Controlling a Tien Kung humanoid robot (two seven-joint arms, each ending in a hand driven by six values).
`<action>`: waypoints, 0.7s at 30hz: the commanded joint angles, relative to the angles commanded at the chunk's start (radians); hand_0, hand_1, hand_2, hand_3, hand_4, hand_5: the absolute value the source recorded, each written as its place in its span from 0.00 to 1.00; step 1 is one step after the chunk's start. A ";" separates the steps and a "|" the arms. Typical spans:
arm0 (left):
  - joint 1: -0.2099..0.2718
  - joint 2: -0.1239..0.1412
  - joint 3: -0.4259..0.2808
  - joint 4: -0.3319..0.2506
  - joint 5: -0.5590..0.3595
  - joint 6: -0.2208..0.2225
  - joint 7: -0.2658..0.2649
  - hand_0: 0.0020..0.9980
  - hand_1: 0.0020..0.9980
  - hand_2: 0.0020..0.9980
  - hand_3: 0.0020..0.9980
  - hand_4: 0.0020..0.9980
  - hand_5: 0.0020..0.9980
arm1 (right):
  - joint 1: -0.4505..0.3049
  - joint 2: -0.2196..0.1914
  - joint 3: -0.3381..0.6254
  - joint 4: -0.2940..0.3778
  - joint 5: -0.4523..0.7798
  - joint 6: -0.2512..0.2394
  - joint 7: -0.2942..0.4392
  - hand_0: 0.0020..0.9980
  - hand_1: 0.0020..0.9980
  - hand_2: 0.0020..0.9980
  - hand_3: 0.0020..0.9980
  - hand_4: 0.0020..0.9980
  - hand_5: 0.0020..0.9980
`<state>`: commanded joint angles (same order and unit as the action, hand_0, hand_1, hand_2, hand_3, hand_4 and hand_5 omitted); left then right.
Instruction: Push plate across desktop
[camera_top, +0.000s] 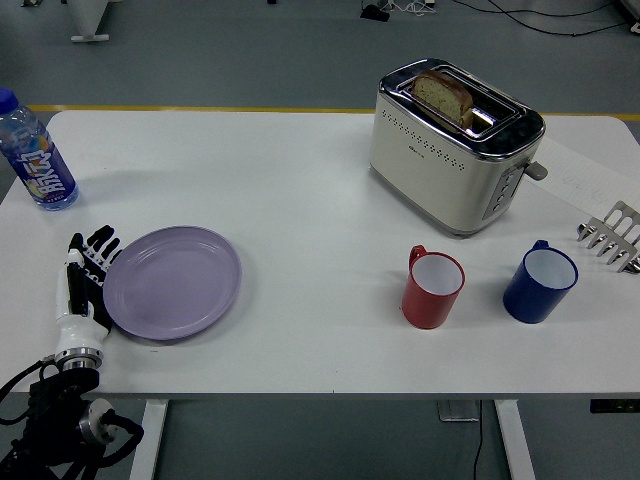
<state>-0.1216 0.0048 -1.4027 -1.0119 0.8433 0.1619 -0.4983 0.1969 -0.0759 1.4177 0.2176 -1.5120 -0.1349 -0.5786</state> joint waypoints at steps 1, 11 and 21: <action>-0.001 -0.002 0.005 0.000 -0.003 0.000 -0.001 0.78 0.80 0.80 0.66 0.52 1.00 | -0.001 0.000 0.000 0.000 -0.001 0.000 0.000 0.57 0.55 0.68 0.60 0.31 0.30; -0.017 -0.005 0.035 -0.003 -0.007 0.000 -0.002 0.77 0.80 0.79 0.66 0.52 1.00 | -0.003 0.001 0.002 0.002 -0.007 0.001 -0.003 0.57 0.55 0.68 0.60 0.31 0.30; -0.035 -0.005 0.045 0.002 0.008 -0.002 0.000 0.77 0.80 0.80 0.66 0.51 1.00 | -0.001 0.000 0.000 0.000 -0.008 0.003 0.000 0.57 0.55 0.68 0.60 0.31 0.30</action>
<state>-0.1565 0.0000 -1.3578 -1.0103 0.8513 0.1597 -0.4987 0.1964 -0.0763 1.4175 0.2180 -1.5203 -0.1314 -0.5782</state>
